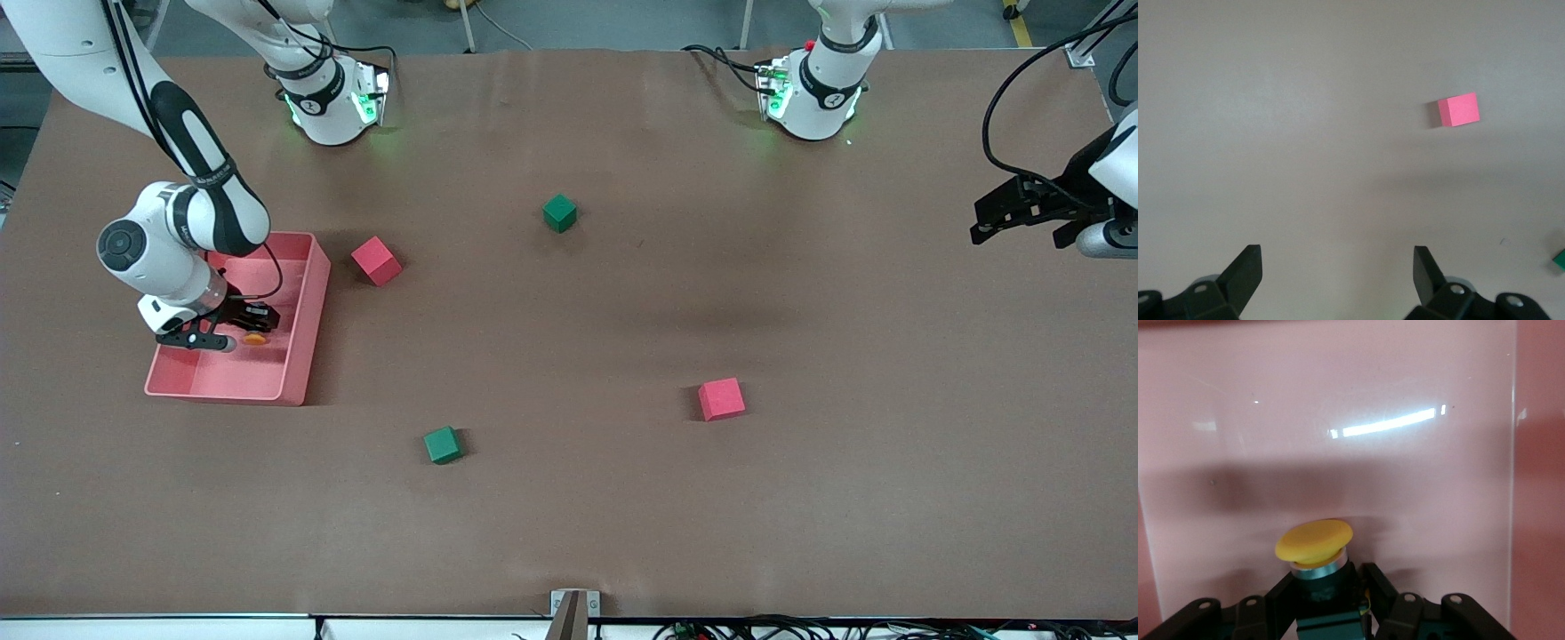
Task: Place and upright button with both arms
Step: 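Grasp the yellow-capped button with the right gripper and lift it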
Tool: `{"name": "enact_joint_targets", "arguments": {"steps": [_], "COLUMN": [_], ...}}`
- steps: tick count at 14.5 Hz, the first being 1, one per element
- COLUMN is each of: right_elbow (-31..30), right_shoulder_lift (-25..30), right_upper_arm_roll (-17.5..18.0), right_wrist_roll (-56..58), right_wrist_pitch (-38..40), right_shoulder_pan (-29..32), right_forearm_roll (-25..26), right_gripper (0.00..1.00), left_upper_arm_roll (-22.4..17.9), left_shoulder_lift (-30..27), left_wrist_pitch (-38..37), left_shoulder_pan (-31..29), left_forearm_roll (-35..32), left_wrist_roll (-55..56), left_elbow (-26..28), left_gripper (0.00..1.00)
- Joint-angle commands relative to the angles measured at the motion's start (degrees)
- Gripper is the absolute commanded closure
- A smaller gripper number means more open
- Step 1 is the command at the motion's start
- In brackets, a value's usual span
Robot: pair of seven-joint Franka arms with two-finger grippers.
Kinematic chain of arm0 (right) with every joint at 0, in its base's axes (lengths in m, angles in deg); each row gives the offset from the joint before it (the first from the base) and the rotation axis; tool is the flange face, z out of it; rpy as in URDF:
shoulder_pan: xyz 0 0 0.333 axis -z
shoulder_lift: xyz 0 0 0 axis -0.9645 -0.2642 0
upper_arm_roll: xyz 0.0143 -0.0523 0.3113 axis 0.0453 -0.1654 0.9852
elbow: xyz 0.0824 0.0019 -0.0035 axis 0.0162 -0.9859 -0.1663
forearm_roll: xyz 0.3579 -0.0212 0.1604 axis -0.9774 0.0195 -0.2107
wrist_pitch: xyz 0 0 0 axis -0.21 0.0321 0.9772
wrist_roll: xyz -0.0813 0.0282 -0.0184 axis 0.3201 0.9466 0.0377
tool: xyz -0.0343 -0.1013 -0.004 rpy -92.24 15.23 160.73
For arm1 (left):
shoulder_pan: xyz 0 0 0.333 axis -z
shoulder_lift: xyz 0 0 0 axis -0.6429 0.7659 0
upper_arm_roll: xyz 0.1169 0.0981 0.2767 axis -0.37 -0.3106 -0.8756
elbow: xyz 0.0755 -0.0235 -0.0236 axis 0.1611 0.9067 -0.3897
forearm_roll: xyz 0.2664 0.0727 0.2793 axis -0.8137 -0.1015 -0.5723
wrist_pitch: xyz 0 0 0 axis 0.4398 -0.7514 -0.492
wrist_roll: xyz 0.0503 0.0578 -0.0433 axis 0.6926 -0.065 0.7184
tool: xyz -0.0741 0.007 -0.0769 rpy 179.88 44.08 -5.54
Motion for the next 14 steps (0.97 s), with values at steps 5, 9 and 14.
{"name": "enact_joint_targets", "arguments": {"steps": [5,9,14], "right_elbow": [5.7,19.1,33.7], "right_shoulder_lift": [5.1,5.6,5.5], "right_upper_arm_roll": [0.7,0.7,0.7], "right_wrist_roll": [-0.3,-0.3,-4.0], "right_wrist_pitch": [12.0,31.8,49.7], "right_shoulder_pan": [-0.6,-1.8,-9.4], "right_forearm_roll": [0.7,0.7,-0.1], "right_gripper": [1.0,1.0,1.0], "left_upper_arm_roll": [0.2,0.2,0.2], "left_shoulder_lift": [0.0,0.0,0.0], "left_wrist_pitch": [0.2,0.2,0.1], "left_shoulder_pan": [0.2,0.1,0.1], "left_forearm_roll": [-0.9,-0.8,-0.8], "left_wrist_roll": [0.5,0.5,0.5], "left_elbow": [0.0,0.0,0.0], "left_gripper": [0.0,0.0,0.0]}}
